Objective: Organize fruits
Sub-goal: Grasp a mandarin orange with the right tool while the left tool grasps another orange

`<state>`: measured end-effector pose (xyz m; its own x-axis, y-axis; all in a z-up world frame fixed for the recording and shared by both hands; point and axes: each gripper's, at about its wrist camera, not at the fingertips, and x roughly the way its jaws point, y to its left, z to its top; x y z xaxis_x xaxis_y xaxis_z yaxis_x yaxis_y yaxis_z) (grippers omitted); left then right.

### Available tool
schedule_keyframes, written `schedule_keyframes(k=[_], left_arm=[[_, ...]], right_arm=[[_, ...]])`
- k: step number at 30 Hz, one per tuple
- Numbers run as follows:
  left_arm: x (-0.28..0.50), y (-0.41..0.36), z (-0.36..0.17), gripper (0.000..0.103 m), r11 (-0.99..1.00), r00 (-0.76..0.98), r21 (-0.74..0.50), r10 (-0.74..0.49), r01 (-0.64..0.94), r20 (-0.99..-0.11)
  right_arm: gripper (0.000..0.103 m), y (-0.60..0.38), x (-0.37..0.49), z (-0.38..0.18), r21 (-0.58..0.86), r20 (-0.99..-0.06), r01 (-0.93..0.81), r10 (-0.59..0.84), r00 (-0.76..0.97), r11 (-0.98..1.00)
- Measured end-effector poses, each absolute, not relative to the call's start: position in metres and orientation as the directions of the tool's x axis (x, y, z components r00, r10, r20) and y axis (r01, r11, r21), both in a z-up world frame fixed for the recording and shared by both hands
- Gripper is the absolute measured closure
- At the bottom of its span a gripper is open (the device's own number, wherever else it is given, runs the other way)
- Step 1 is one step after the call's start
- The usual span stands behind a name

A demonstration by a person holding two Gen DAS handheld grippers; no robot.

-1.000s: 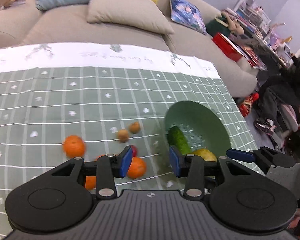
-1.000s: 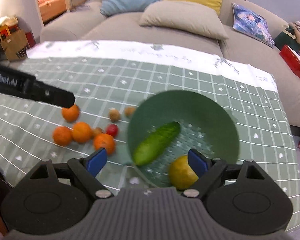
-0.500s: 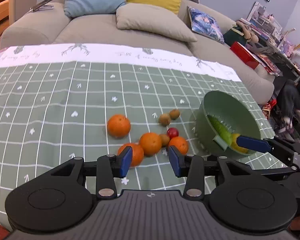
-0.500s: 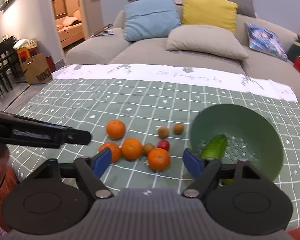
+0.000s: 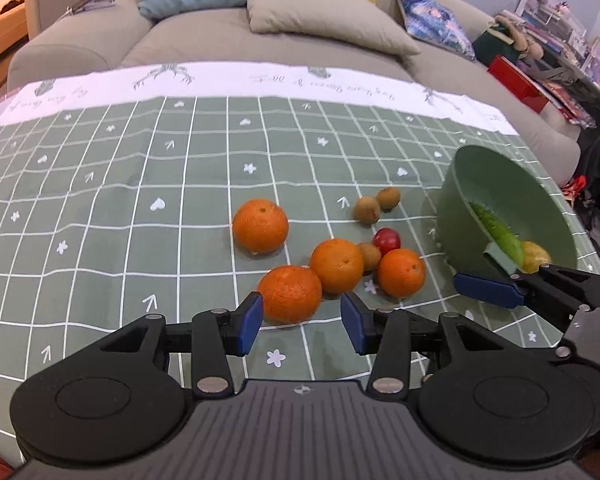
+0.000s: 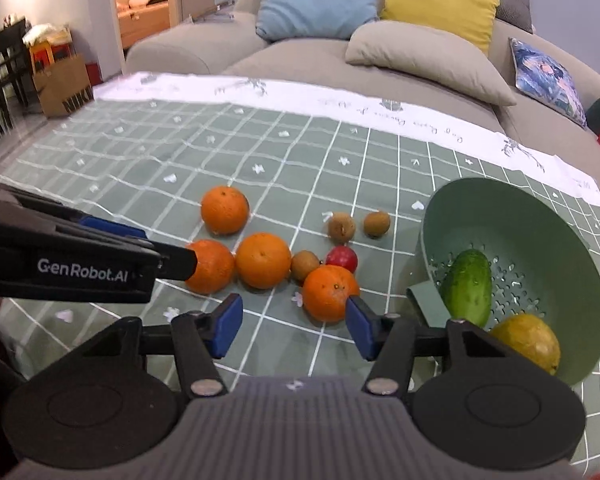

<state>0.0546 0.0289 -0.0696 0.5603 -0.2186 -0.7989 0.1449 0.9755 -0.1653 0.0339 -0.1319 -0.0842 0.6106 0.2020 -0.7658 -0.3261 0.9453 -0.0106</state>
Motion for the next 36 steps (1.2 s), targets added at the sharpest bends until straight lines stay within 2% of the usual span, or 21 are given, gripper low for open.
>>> schedule_keyframes(k=[12,15,24,27,36], left_arm=[[0.075,0.029,-0.092,0.048,0.977,0.519,-0.185,-0.211,0.101,-0.829],[0.081,0.03,-0.094,0.048,0.974,0.511,-0.208,-0.221,0.083,-0.83],[0.093,0.032,-0.104,0.048,0.97,0.466,-0.239,-0.229,0.039,-0.854],[0.095,0.033,-0.106,0.048,0.967,0.458,-0.252,-0.234,0.023,-0.857],[0.089,0.03,-0.103,0.054,0.973,0.463,-0.224,-0.221,0.049,-0.859]], right_arm=[[0.051,-0.135,0.061,-0.114,-0.007,-0.789,-0.16,0.093,0.607,0.987],[0.053,-0.14,0.067,-0.118,0.038,-0.794,-0.119,0.102,0.599,0.992],[0.056,-0.14,0.073,-0.13,0.075,-0.782,-0.12,0.133,0.609,0.99],[0.063,-0.143,0.074,-0.131,0.082,-0.779,-0.118,0.137,0.612,0.99],[0.064,-0.145,0.072,-0.128,0.101,-0.792,-0.141,0.165,0.588,0.985]])
